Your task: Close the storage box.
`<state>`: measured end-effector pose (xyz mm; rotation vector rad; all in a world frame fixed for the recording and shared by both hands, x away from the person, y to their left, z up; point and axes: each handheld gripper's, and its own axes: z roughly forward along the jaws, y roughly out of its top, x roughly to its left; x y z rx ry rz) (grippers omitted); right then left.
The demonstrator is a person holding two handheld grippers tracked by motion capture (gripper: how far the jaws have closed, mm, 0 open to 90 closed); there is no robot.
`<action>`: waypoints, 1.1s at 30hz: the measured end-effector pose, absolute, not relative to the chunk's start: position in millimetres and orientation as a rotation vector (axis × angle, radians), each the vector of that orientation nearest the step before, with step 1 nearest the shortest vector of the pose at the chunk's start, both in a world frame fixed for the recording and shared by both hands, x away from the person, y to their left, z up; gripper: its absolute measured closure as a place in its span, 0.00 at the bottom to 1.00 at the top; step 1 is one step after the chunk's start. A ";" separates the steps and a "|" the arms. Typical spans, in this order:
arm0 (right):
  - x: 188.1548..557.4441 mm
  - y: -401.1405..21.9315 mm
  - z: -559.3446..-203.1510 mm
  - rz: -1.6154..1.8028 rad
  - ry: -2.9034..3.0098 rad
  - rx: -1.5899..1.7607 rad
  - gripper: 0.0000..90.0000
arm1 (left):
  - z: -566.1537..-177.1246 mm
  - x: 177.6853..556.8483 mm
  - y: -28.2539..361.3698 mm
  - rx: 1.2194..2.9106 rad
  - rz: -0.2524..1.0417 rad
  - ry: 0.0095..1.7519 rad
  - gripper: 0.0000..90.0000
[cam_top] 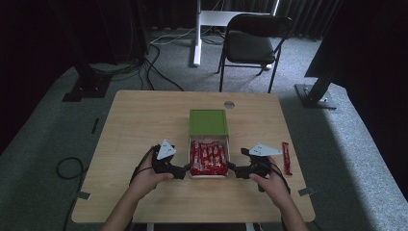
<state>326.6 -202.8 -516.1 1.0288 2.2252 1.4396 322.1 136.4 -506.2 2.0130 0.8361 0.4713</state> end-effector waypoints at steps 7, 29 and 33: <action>330.9 -202.6 -515.9 1.438 2.219 1.039 0.14 | -506.1 326.5 135.6 2.013 0.471 0.844 0.04; 343.6 -200.1 -513.8 1.447 2.204 1.056 0.14 | -505.0 336.7 137.0 1.988 0.486 0.875 0.04; 346.0 -199.9 -513.0 1.451 2.203 1.063 0.14 | -503.9 338.5 136.7 1.990 0.490 0.876 0.04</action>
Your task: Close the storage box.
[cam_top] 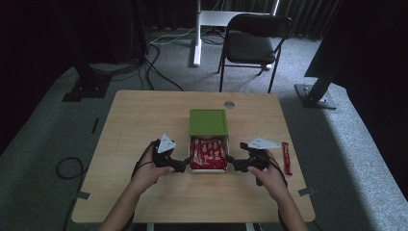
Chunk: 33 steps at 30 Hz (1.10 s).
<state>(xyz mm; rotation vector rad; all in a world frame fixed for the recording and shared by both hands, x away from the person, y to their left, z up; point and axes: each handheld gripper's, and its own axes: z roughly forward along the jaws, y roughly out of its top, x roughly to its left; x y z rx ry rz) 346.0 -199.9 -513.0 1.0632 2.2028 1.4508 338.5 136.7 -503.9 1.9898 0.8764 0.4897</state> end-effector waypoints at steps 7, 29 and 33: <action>349.9 -199.3 -511.3 1.441 2.199 1.068 0.14 | -502.7 342.3 136.1 1.991 0.494 0.878 0.04; 364.0 -198.1 -511.0 1.437 2.174 1.102 0.14 | -502.6 354.7 135.2 1.980 0.504 0.894 0.04; 366.8 -197.7 -510.9 1.437 2.173 1.105 0.14 | -502.1 356.8 135.1 1.981 0.510 0.895 0.04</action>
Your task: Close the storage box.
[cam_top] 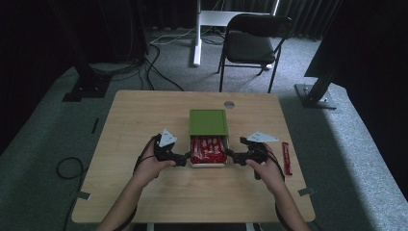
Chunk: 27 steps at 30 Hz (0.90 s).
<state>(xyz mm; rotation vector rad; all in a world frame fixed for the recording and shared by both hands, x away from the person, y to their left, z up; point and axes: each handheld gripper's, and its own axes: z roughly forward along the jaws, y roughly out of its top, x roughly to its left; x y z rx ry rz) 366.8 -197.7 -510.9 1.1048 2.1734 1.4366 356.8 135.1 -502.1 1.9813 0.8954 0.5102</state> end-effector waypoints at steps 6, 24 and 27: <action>370.2 -196.5 -511.0 1.435 2.171 1.113 0.14 | -502.3 359.2 135.2 1.977 0.511 0.902 0.04; 383.3 -194.5 -510.9 1.422 2.151 1.128 0.14 | -501.0 370.7 133.1 1.981 0.539 0.909 0.04; 385.1 -194.0 -511.3 1.427 2.147 1.136 0.14 | -502.1 372.3 133.0 1.977 0.542 0.909 0.04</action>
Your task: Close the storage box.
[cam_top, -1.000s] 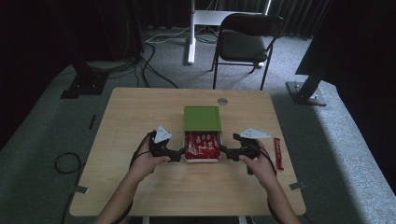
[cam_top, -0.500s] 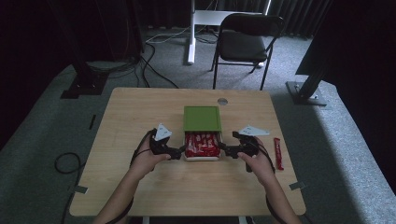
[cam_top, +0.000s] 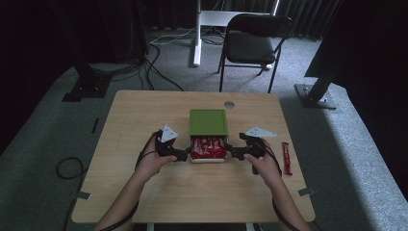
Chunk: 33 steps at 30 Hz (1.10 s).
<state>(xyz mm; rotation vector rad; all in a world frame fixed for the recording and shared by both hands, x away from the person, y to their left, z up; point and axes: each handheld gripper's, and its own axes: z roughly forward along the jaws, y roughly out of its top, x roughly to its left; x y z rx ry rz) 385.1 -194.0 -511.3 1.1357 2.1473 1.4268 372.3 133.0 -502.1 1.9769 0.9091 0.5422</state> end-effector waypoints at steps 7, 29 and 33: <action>388.7 -193.0 -511.3 1.418 2.144 1.138 0.14 | -501.3 376.6 131.9 1.986 0.550 0.910 0.04; 400.9 -189.2 -512.4 1.399 2.109 1.155 0.14 | -503.2 389.9 130.1 1.976 0.582 0.939 0.04; 402.2 -189.1 -513.0 1.403 2.101 1.163 0.14 | -503.8 390.7 129.5 1.971 0.594 0.941 0.04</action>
